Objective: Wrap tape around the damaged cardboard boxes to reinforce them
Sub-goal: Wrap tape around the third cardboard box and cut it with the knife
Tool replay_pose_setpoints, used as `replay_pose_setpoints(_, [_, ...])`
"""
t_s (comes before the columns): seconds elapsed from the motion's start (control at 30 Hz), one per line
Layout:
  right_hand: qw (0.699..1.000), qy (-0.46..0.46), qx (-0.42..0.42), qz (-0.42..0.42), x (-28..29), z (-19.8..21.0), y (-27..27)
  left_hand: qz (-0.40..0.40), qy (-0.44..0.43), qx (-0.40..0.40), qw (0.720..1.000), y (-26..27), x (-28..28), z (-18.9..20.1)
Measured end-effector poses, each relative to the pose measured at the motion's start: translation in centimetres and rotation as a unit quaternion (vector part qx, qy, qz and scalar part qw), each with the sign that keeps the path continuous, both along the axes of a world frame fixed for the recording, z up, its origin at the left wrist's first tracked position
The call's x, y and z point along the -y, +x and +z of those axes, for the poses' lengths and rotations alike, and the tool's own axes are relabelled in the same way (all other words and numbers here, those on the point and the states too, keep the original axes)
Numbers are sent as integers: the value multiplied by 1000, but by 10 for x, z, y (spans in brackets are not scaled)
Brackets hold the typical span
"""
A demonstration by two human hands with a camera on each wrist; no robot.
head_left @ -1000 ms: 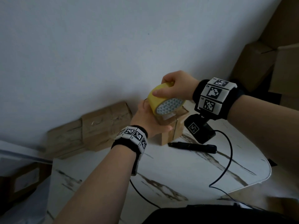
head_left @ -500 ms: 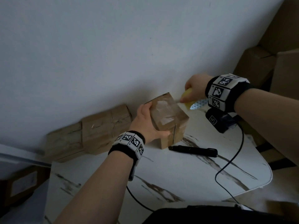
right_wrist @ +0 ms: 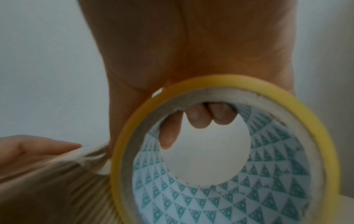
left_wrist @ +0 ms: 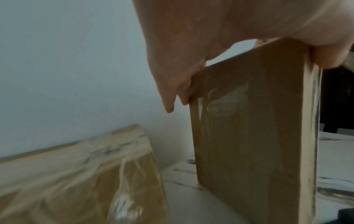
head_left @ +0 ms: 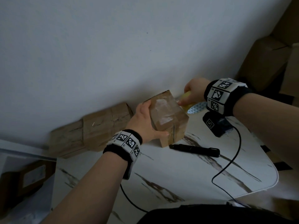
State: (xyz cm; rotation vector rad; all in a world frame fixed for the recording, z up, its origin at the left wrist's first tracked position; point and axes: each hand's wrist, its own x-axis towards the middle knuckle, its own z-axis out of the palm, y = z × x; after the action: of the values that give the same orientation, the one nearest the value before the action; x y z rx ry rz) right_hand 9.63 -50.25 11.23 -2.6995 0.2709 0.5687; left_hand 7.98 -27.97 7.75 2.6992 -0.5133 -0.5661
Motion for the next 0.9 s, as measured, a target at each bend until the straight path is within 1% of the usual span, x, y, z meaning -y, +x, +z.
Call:
replay_pose_setpoints(0.03, [1000, 3, 0, -1, 0, 0, 0, -12, 47, 21, 999, 0, 4, 5])
replay_pose_setpoints(0.1, [1000, 5, 2, 2, -1, 0, -1, -42, 140, 69, 987, -1, 19, 16])
replay_pose_setpoints(0.13, [1000, 6, 3, 7, -4, 0, -1, -53, 166, 77, 982, -1, 27, 21])
replay_pose_setpoints(0.27, [999, 15, 25, 32, -17, 1, -2, -51, 184, 45, 981, -2, 50, 21])
replay_pose_setpoints(0.47, [999, 4, 36, 30, -15, 3, -13, -43, 139, 85, 986, -4, 44, 19])
replay_pose_setpoints(0.53, [998, 3, 59, 19, -12, 5, -16, -29, 112, 88, 989, -4, 41, 19])
replay_pose_setpoints(0.6, [995, 15, 103, -11, -7, 9, -18, -16, 85, 99, 991, -5, 38, 16])
replay_pose_setpoints(0.67, [988, 46, 138, -48, -3, 14, -18, 0, 50, 103, 993, -6, 36, 12])
replay_pose_setpoints(0.7, [986, 72, 135, -62, -2, 15, -18, 10, 30, 101, 994, -7, 35, 9])
replay_pose_setpoints(0.77, [978, 160, 100, -89, -1, 14, -19, 21, -3, 94, 995, -11, 34, 2])
replay_pose_setpoints(0.83, [961, 241, 68, -116, 1, 12, -20, 29, -30, 93, 995, -15, 30, -5])
replay_pose_setpoints(0.9, [959, 257, 48, -112, 0, 13, -22, 31, -45, 95, 994, -16, 24, -9])
